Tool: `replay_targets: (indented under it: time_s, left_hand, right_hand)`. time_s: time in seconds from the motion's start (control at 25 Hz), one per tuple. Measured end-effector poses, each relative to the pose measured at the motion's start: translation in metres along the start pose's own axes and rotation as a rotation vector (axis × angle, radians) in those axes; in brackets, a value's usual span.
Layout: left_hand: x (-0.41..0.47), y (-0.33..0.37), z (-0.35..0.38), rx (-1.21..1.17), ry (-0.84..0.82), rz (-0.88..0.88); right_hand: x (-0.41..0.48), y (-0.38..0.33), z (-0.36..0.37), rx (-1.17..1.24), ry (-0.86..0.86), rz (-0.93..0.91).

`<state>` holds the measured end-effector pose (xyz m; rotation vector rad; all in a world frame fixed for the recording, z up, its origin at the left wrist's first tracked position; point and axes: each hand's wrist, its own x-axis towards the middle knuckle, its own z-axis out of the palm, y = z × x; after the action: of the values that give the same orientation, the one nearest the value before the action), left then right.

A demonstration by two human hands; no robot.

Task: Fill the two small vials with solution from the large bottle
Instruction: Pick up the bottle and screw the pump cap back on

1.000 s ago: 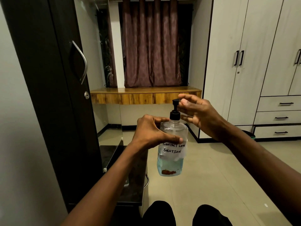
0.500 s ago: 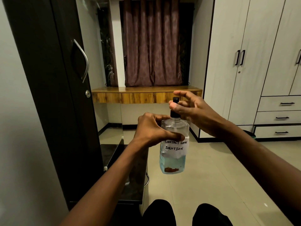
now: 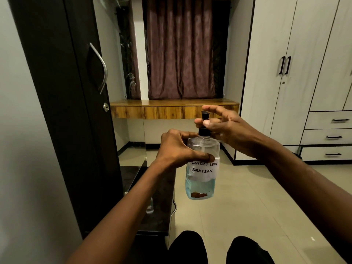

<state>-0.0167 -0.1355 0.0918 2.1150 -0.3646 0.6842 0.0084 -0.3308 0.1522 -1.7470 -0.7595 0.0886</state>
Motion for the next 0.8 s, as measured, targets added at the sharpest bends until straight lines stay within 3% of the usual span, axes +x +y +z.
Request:
replay_targets:
  time_s: [0.08, 0.16, 0.24, 0.32, 0.44, 0.64, 0.8]
  left_hand:
    - [0.002, -0.004, -0.002, 0.000, -0.021, 0.005]
    - [0.002, -0.006, -0.004, -0.001, -0.027, 0.014]
    - [0.001, -0.006, -0.004, -0.016, -0.033, 0.000]
    - [0.002, -0.006, -0.006, -0.042, -0.055, -0.014]
    - [0.003, -0.008, -0.010, -0.075, -0.101, -0.008]
    - [0.004, -0.017, -0.012, -0.043, -0.097, -0.011]
    - [0.004, -0.029, -0.016, 0.026, -0.082, -0.004]
  right_hand:
    - [0.000, -0.001, -0.004, -0.075, 0.020, -0.043]
    - [0.001, -0.001, 0.002, -0.314, 0.197, -0.106]
    - [0.002, -0.001, 0.009, -0.401, 0.308, -0.131]
    - [0.003, -0.002, 0.010, -0.387, 0.212, -0.105]
    - [0.003, -0.004, 0.006, -0.087, -0.064, -0.021]
    - [0.009, 0.000, 0.020, -0.401, 0.106, -0.194]
    - [0.013, 0.011, 0.036, -0.414, 0.188, -0.259]
